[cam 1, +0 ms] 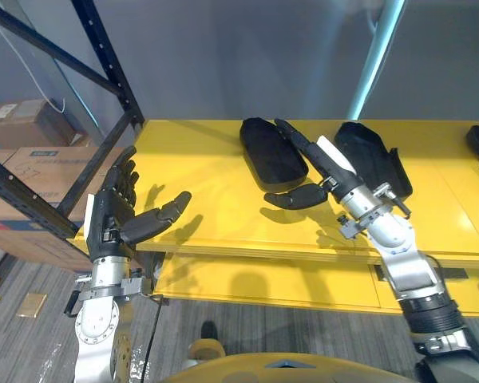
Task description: Walk over and take three plastic housings, then place them on the shelf
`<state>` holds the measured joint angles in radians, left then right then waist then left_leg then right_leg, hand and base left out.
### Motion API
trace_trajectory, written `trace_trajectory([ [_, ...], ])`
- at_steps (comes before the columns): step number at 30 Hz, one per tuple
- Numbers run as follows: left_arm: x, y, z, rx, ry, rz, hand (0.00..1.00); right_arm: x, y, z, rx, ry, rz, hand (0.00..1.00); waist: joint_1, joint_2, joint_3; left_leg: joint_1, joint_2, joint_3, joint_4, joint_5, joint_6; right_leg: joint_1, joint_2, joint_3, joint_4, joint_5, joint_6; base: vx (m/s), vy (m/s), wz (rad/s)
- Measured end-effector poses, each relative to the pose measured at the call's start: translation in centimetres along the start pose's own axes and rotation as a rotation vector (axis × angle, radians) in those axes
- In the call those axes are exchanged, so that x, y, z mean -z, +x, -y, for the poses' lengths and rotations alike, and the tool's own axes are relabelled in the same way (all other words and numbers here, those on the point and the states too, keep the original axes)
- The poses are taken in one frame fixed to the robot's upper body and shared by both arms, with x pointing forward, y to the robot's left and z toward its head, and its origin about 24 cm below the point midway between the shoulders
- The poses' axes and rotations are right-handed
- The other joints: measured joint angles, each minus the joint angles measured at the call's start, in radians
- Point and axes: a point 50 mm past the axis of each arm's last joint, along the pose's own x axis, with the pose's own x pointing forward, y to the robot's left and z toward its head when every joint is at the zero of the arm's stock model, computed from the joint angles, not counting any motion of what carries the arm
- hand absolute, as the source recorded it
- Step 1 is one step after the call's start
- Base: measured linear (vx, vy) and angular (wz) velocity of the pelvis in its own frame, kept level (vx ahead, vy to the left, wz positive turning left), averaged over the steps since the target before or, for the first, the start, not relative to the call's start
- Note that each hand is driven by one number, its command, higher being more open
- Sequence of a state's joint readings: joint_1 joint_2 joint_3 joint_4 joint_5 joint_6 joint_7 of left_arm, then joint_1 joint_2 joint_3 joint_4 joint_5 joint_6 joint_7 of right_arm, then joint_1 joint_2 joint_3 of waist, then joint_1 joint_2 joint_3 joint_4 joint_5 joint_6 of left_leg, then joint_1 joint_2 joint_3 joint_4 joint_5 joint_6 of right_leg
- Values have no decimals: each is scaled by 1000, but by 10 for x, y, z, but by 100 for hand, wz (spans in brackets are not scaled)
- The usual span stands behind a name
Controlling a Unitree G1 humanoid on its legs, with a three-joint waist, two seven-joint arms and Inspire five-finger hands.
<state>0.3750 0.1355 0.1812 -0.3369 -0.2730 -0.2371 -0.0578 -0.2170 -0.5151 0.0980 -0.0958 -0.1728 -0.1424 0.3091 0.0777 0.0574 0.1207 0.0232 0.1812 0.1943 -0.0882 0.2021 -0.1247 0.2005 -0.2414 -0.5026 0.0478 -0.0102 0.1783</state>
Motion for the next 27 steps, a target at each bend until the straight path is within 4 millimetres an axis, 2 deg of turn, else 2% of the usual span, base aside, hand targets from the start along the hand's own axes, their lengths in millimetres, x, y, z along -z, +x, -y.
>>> trace_trajectory([
  [4, 2, -6, -4, 21, -12, -27, 100, 9, 0, 14, -58, -155, -59, 100, 6, -18, 1, -6, -4, -18, 0, 5, 4, 11, 0, -18, 0, 0, 0, -6, -5, 14],
  [9, 4, -12, -6, 36, -5, -52, 100, 14, -8, 28, -112, -331, -107, 100, 13, -21, 0, -15, -6, -30, -1, 8, 9, 11, 0, -31, 1, 0, 0, -15, -2, 7],
  [13, 5, -13, -6, 49, -3, -56, 100, 13, -4, 36, -188, -410, -126, 100, 16, -28, -1, -15, -5, -30, -1, 6, 8, 8, 0, -33, -1, -1, -2, 0, 0, 0],
  [20, 4, -11, -4, 83, -22, -57, 100, 14, 3, 27, -387, -464, -142, 100, 29, -47, -3, -15, -6, -29, -1, 9, 7, 8, 0, -33, -2, 2, 2, 0, 0, 0],
  [27, 7, -11, 7, 121, -47, -70, 100, 37, 8, 6, -557, -443, -219, 100, 57, -49, -2, -16, -5, -30, -1, 12, 5, 10, 0, -33, 2, 2, 3, 0, 0, 0],
])
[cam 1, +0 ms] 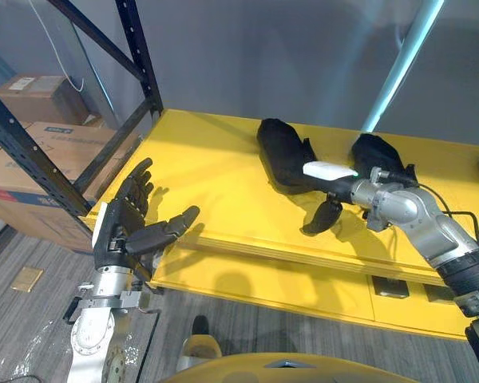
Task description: Walk over and take three plastic housings, then place them on the shelf
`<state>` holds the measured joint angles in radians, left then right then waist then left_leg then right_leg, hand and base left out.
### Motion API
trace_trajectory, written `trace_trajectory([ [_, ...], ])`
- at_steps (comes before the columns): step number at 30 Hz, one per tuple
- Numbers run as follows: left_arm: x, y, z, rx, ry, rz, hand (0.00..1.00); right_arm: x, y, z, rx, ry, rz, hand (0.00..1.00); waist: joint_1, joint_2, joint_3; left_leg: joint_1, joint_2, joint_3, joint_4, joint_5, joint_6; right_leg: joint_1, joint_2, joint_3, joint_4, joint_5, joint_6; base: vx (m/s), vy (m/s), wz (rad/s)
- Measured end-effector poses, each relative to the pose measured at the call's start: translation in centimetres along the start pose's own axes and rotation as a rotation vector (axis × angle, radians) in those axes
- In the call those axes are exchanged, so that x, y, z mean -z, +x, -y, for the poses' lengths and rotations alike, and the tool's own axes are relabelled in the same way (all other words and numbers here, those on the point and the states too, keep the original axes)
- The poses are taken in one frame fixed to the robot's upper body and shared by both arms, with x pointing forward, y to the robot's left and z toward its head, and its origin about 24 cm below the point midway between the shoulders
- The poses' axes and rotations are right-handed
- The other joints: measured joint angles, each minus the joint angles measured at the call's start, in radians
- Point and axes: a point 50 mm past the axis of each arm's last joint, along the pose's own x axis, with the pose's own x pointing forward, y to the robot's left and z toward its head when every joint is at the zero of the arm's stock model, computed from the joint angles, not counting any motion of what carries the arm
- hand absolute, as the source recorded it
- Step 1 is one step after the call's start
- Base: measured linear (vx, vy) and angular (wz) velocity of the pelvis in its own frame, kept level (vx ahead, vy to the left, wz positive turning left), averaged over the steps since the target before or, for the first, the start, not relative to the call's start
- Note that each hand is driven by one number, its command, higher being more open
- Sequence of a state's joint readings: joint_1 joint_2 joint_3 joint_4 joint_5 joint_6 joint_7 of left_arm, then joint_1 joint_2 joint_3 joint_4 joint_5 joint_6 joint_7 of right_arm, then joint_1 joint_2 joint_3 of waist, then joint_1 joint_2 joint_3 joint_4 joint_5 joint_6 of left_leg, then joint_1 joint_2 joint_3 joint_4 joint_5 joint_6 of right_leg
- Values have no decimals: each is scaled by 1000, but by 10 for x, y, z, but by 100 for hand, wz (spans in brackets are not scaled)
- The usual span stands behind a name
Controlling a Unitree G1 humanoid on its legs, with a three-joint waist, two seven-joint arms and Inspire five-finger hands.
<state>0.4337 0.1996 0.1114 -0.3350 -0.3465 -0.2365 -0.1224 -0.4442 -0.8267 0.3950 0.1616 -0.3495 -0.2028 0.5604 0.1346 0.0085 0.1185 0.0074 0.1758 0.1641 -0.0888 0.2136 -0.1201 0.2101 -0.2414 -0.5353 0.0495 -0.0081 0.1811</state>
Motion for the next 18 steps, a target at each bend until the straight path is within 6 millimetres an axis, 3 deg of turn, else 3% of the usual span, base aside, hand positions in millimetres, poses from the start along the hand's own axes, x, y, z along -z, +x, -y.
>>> trace_trajectory([
  [1, 1, 0, 0, -4, 2, -4, 100, 0, 0, 3, 4, -4, -1, 100, 0, 0, 1, 0, 0, -1, 0, 0, 0, -1, 0, -2, 0, -1, -1, 0, 0, 0],
  [2, 1, 0, 0, -7, 5, -6, 100, 0, 1, 4, 6, -10, -3, 0, -1, 0, 1, 0, 0, -2, 0, 0, 0, -1, 0, -2, 0, -1, -2, -31, -8, 2],
  [12, 3, 2, 0, -11, 8, -29, 100, 3, 8, 21, 92, -41, -44, 0, 4, -3, 17, -17, -1, -4, 0, 3, 2, -15, -1, -6, 2, -5, -8, -10, -2, 1],
  [18, 3, 5, 5, 5, -2, -23, 100, -5, 16, 19, 116, -49, 1, 0, 4, 9, 29, -14, -3, -4, 0, 4, 2, -14, -3, -6, 6, -7, -11, 0, 0, 0],
])
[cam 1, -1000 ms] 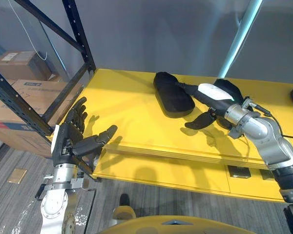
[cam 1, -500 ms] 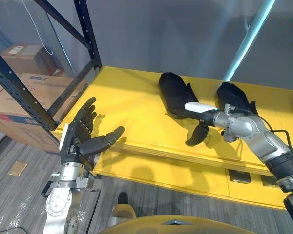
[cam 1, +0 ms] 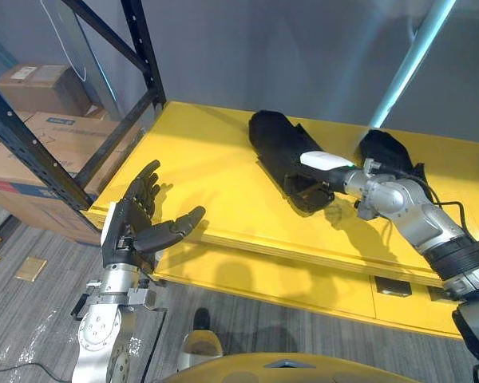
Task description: Walk over and take three plastic housings, then place them on the shelf
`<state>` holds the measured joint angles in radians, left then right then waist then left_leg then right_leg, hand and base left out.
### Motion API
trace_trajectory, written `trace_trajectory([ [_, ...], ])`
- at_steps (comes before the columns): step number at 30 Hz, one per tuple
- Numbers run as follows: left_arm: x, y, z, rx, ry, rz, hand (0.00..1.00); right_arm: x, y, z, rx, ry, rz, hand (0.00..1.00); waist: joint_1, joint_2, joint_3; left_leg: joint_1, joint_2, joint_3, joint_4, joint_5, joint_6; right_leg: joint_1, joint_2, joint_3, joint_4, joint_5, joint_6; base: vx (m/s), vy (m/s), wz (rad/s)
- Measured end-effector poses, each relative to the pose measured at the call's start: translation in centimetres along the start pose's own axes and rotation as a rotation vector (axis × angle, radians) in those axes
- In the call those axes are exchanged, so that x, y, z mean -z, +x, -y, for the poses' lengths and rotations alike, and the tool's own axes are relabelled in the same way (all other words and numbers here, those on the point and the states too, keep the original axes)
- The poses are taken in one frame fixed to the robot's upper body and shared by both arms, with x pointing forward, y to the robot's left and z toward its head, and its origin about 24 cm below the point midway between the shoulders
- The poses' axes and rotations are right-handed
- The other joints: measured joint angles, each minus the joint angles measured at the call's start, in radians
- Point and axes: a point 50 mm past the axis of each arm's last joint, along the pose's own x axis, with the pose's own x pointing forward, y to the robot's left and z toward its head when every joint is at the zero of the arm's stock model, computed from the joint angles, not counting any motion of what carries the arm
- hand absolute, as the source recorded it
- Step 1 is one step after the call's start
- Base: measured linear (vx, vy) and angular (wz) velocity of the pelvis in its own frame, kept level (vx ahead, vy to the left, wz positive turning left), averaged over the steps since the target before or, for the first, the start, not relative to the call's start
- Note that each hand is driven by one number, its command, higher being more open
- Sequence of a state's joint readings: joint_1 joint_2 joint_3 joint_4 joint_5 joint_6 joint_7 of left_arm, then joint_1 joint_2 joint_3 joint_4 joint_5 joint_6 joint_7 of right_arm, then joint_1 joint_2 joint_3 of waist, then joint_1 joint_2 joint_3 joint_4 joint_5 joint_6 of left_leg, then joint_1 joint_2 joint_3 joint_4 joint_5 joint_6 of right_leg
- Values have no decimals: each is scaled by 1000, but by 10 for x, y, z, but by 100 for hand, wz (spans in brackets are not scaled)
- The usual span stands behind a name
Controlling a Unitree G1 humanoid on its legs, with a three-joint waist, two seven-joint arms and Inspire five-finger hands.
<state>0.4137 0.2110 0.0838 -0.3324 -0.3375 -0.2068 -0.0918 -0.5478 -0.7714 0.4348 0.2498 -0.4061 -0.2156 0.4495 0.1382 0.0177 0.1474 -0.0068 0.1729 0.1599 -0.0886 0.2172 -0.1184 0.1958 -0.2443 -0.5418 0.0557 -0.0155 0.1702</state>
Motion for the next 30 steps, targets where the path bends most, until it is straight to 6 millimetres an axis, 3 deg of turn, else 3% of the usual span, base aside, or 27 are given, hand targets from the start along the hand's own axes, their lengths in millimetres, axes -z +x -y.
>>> trace_trajectory([
  [14, 0, 3, 3, 11, -8, -4, 100, -7, 8, -5, 47, 82, 25, 0, -1, 4, 26, 12, 3, 1, 0, -8, 1, 3, -2, 2, 13, -4, -2, 0, 0, 0],
  [30, 3, 3, 9, 24, 6, -17, 100, -38, 23, -13, 126, 123, 166, 0, 3, 10, 30, 13, 3, 4, 3, -1, 1, 2, -2, 4, 14, -4, -2, 0, 0, 0],
])
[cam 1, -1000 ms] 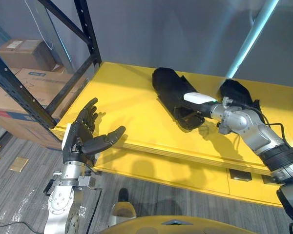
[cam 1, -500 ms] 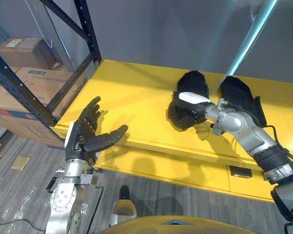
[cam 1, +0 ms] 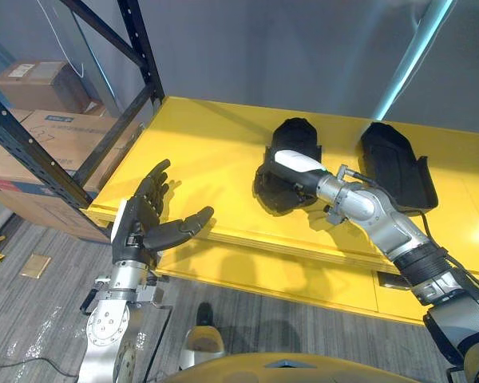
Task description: Walk over and take three plastic housings, then place them on the shelf
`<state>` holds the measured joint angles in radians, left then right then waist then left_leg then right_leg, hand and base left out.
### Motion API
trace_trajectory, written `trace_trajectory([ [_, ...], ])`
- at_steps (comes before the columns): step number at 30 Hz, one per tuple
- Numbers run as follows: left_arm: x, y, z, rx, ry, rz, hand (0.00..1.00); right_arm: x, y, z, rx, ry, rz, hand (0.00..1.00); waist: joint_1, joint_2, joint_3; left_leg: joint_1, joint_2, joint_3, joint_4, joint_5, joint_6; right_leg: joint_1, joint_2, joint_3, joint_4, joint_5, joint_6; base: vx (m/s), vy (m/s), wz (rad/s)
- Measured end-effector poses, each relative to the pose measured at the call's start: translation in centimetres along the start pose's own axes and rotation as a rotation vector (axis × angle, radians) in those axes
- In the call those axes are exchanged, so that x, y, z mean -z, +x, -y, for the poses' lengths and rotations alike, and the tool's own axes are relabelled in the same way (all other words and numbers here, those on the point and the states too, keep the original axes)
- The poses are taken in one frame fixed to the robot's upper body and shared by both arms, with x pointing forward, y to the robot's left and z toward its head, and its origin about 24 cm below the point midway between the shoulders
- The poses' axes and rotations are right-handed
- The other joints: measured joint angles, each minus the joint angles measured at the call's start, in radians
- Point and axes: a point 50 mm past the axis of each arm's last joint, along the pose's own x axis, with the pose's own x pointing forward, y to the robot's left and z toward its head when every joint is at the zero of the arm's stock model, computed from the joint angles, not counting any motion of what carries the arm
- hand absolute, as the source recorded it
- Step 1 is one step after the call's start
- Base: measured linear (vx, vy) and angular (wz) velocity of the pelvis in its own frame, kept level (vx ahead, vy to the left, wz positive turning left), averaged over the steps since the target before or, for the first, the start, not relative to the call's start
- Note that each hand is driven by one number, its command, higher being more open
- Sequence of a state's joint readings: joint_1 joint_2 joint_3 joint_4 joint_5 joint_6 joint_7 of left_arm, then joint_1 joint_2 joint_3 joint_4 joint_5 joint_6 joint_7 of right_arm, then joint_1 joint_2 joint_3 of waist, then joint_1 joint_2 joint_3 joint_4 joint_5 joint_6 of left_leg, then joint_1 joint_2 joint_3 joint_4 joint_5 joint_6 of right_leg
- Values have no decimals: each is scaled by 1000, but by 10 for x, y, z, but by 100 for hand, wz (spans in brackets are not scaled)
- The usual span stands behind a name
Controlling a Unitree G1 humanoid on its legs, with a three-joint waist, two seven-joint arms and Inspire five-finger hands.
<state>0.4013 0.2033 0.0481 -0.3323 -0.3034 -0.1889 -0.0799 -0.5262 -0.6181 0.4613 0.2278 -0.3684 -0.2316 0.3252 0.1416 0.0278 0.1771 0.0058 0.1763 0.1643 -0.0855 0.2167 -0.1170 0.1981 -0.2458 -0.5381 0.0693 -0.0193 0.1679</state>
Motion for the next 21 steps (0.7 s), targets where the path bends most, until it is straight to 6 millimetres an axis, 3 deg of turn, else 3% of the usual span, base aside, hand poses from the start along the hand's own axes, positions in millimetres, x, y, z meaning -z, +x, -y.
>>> trace_trajectory([
  [11, 1, 0, 2, 8, -9, -1, 100, -3, 6, -3, 28, 29, -11, 0, 7, 15, 8, 0, 0, -8, -3, -1, 2, 5, 1, -7, 1, 0, 0, 0, 0, 0],
  [21, 7, -1, 4, 16, -17, -35, 100, 8, 8, 2, 81, 25, -64, 0, 16, 16, 7, -2, -1, -12, -3, 6, 2, 5, 1, -9, 2, 0, 0, 0, 0, 0],
])
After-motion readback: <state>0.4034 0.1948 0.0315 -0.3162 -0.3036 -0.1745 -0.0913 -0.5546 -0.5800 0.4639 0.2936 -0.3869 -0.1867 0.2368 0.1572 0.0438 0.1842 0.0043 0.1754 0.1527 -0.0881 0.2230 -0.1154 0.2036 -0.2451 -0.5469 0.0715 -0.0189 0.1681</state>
